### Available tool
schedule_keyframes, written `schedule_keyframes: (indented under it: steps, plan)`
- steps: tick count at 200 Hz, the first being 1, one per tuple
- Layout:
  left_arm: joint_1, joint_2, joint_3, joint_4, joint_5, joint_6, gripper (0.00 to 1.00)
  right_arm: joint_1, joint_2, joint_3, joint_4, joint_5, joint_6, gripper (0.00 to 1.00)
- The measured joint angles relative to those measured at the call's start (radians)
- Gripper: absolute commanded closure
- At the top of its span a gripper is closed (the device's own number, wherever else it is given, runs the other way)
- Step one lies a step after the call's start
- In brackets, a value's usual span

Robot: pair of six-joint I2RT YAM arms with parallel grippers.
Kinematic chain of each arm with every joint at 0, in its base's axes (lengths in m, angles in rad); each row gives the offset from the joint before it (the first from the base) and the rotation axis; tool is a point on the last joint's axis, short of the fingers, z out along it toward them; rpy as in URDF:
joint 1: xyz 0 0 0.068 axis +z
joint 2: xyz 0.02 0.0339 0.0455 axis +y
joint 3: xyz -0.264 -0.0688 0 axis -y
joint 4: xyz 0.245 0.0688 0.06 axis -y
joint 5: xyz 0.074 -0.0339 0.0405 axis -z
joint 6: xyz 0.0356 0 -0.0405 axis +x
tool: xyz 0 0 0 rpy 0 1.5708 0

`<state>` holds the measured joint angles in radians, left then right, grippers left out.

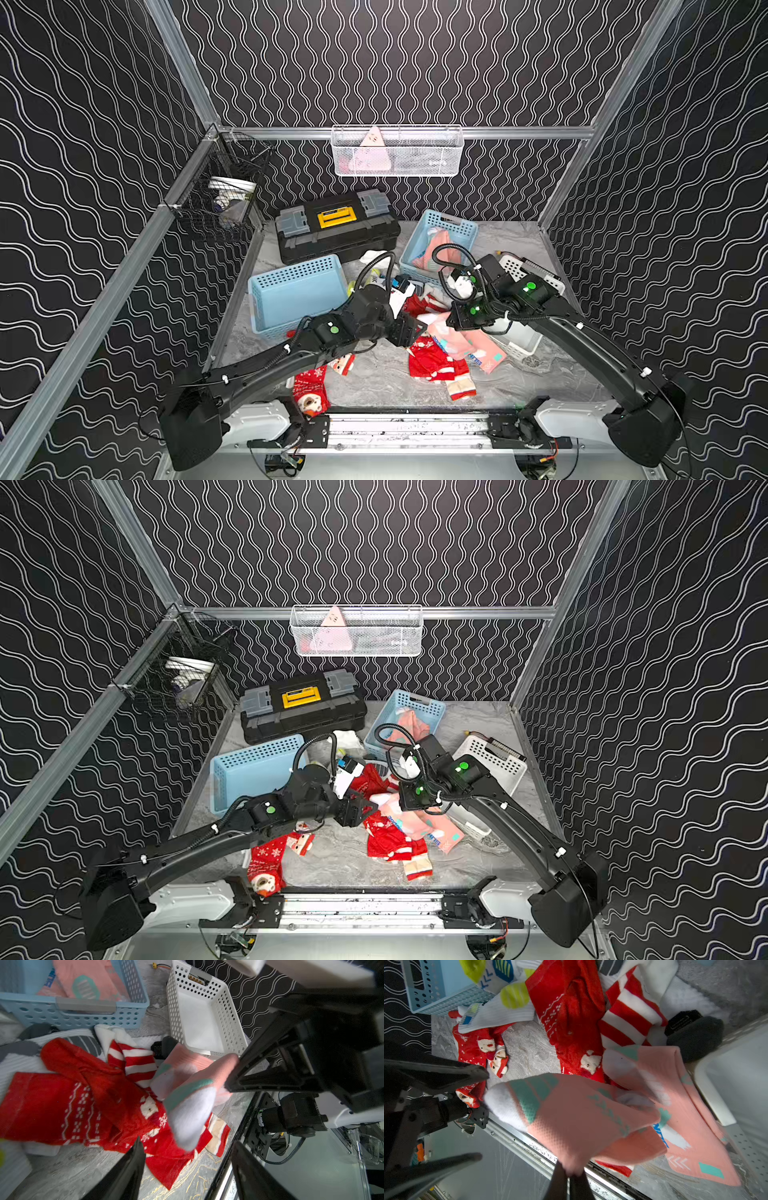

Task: Sort the socks into the basket by color
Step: Pick up the sock at the center of the board.

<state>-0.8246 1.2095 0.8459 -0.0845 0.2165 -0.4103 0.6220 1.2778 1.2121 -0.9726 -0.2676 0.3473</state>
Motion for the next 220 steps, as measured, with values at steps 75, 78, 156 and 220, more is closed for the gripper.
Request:
schedule_keyframes:
  steps: [75,78,156,220]
  plan:
    - [-0.053,0.053,-0.006,0.129,-0.039,0.094,0.77,0.008,-0.012,0.014,0.021,-0.100,-0.019,1.00]
    - [-0.053,0.055,-0.005,0.130,-0.037,0.097,0.81,0.008,-0.013,0.015,0.021,-0.104,-0.019,1.00]
    - [-0.053,-0.009,0.046,0.084,-0.033,0.158,1.00,0.009,-0.024,0.060,0.035,-0.141,-0.027,0.27]
    - [-0.051,-0.080,0.172,-0.106,-0.003,0.237,1.00,0.010,-0.120,0.064,0.121,-0.148,-0.100,0.08]
